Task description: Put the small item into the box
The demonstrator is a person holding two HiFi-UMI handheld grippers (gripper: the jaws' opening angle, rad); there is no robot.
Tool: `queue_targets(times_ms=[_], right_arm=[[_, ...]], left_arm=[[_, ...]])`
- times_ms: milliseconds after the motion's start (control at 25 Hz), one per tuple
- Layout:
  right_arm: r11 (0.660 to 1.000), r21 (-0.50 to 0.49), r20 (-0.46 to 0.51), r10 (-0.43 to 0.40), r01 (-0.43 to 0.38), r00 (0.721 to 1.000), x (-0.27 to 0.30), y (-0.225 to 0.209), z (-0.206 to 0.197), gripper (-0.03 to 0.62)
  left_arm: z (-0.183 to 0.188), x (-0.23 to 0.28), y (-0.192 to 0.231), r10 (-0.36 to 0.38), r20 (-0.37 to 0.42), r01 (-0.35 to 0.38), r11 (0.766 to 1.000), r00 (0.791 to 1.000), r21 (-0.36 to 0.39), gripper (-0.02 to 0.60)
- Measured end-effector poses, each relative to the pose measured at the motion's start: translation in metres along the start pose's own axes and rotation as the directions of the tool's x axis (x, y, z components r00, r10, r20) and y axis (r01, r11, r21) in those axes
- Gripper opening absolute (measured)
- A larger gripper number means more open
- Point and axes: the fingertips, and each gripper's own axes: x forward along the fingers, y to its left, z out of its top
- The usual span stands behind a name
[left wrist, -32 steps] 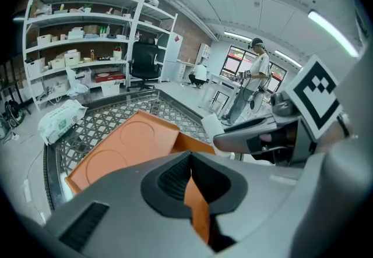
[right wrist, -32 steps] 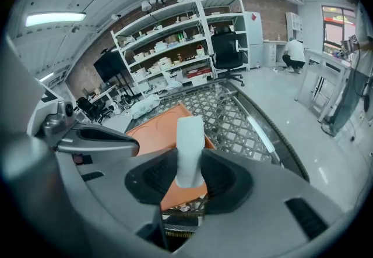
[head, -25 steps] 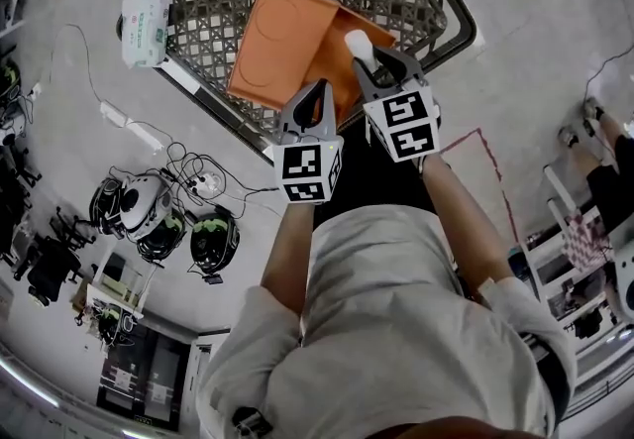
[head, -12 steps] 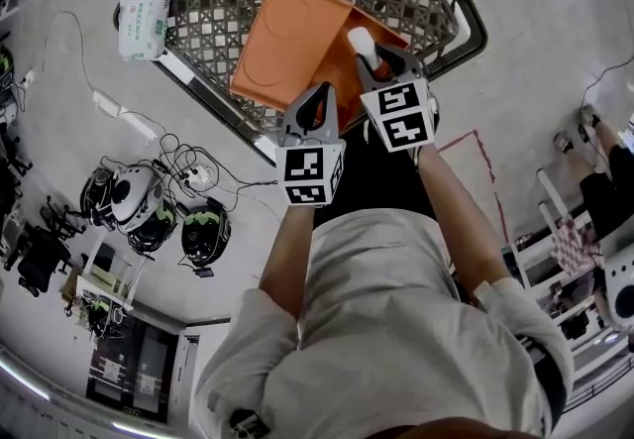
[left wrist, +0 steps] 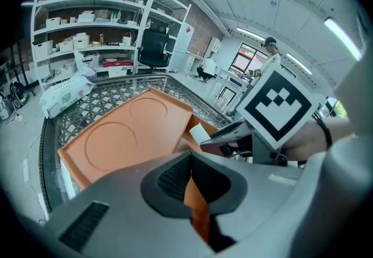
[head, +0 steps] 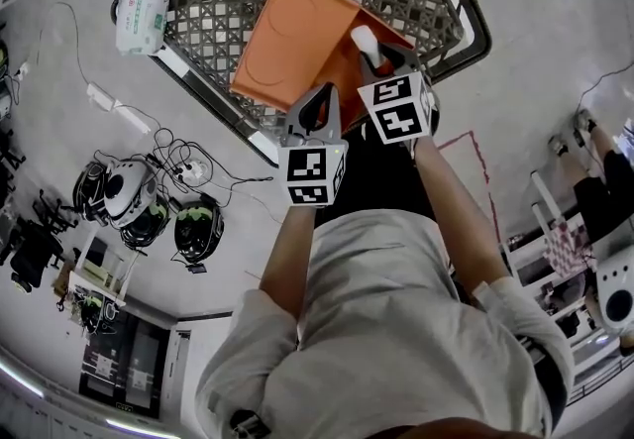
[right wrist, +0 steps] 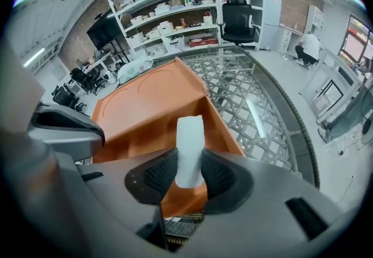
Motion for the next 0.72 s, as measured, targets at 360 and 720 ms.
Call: queue_targets(times_ms=[360,720], right_arm=[[1.0,0.001,-0.04,-0.008,0.008,0.999,0.0054,-0.0012,-0.005,0.121],[1.0,-0.009,-0.06,-0.025,0.024,0.998,0.0087,-0.0034,-0.0082,0.124]], left_arm=[[-0.0026,-0.0031,0.0061,0.012,-0.001,-0.012,1.0,1.0,-0.01,0.009],[-0.0078,-0.0038,0.0069,0.008,-0.011,-0.008,1.0,1.0,-0.009,0.009]])
